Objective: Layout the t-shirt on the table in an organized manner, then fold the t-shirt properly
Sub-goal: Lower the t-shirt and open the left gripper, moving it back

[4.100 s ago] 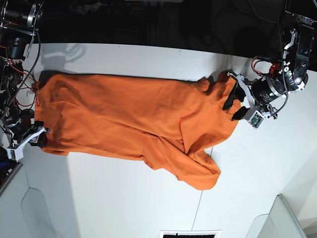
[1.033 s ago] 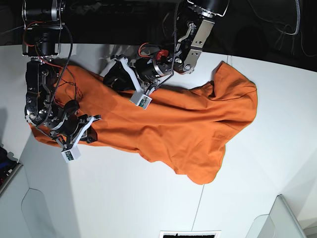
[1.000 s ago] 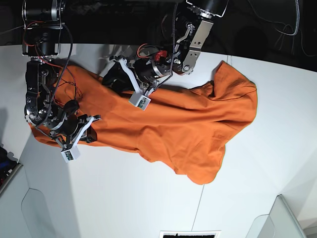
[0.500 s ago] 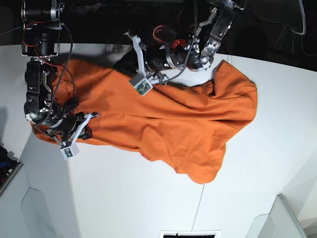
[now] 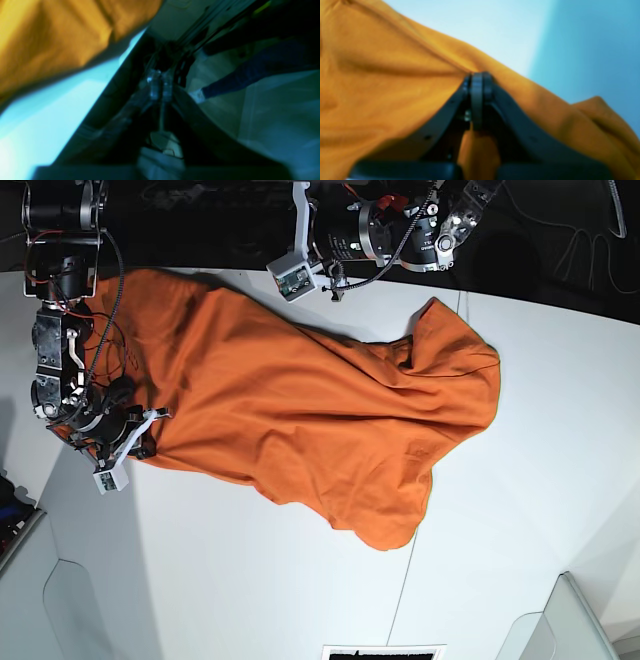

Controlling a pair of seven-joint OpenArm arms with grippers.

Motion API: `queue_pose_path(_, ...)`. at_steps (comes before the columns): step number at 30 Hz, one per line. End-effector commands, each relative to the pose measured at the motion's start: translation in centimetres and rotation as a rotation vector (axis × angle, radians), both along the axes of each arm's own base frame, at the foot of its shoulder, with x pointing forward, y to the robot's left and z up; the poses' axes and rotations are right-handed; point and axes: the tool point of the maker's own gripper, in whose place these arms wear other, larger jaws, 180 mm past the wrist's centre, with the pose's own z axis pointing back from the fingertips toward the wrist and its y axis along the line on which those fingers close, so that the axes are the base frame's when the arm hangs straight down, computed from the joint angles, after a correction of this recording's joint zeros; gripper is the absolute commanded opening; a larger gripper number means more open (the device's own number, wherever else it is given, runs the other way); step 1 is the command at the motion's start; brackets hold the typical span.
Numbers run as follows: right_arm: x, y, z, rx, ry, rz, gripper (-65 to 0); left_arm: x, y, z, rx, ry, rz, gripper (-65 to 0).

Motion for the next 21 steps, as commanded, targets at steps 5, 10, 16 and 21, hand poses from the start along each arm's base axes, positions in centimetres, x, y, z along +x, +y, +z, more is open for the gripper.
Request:
queue_pose_path(5,3.1,-1.0,4.1,-0.021,-0.074,-0.032,-65.0,2.6,1.0,0.3,0.031,-0.069,0.088,-50.7)
queue_pose_path(10,3.5,0.6,6.9,0.028,-0.115,-0.005,-65.0,5.4,3.2,-0.8,0.037,-0.036,0.232,-33.1)
queue_pose_path(16,2.9,2.0,7.6,0.092,-0.084,0.025,-65.0,6.0,1.4,-3.4,-0.034,0.114,0.330,-28.6)
queue_pose_path(21,2.0,4.7,8.1,0.213,-0.050,0.114,-65.0,6.3,0.4,-5.9,0.016,0.134,0.360,-28.6)
